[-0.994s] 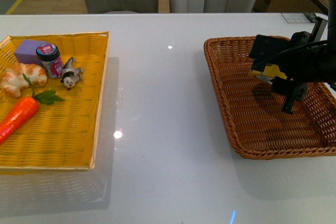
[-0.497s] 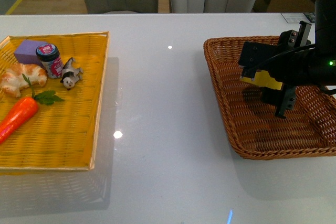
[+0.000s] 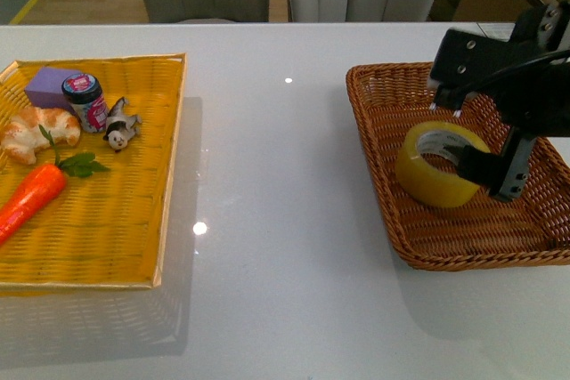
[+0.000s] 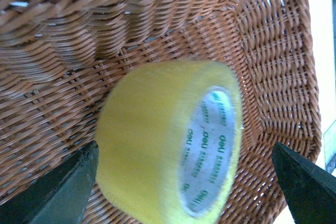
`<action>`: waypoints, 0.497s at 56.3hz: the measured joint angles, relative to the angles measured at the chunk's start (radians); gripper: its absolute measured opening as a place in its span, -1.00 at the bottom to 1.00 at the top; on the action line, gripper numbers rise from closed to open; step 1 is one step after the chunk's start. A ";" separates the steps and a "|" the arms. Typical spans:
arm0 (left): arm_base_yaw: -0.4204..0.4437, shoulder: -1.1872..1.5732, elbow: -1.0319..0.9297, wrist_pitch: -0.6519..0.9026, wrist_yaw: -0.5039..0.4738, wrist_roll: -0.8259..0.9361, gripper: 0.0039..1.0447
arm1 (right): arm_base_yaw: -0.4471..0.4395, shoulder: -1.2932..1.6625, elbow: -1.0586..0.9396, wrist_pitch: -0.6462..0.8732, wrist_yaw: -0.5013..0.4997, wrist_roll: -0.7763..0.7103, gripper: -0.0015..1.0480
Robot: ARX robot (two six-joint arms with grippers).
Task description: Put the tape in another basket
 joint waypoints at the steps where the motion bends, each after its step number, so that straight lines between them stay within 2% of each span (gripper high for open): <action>1: 0.000 0.000 0.000 0.000 0.000 0.000 -0.98 | -0.004 -0.023 -0.013 0.000 -0.006 0.009 0.83; 7: 0.000 0.000 0.000 0.000 0.000 0.000 -0.98 | -0.029 -0.163 -0.105 0.034 -0.026 0.096 0.83; 16: 0.000 0.000 0.000 0.000 0.000 0.000 -0.98 | -0.063 -0.439 -0.282 0.130 0.009 0.401 0.83; 22: 0.000 0.000 0.000 0.000 0.000 0.000 -0.98 | -0.063 -0.632 -0.378 0.143 0.077 0.624 0.82; 25: 0.000 0.000 0.000 0.000 0.000 0.000 -0.98 | -0.063 -0.695 -0.439 0.257 0.130 0.746 0.67; 28: 0.000 0.000 0.000 0.000 0.000 0.000 -0.98 | -0.067 -0.738 -0.490 0.365 0.138 0.885 0.51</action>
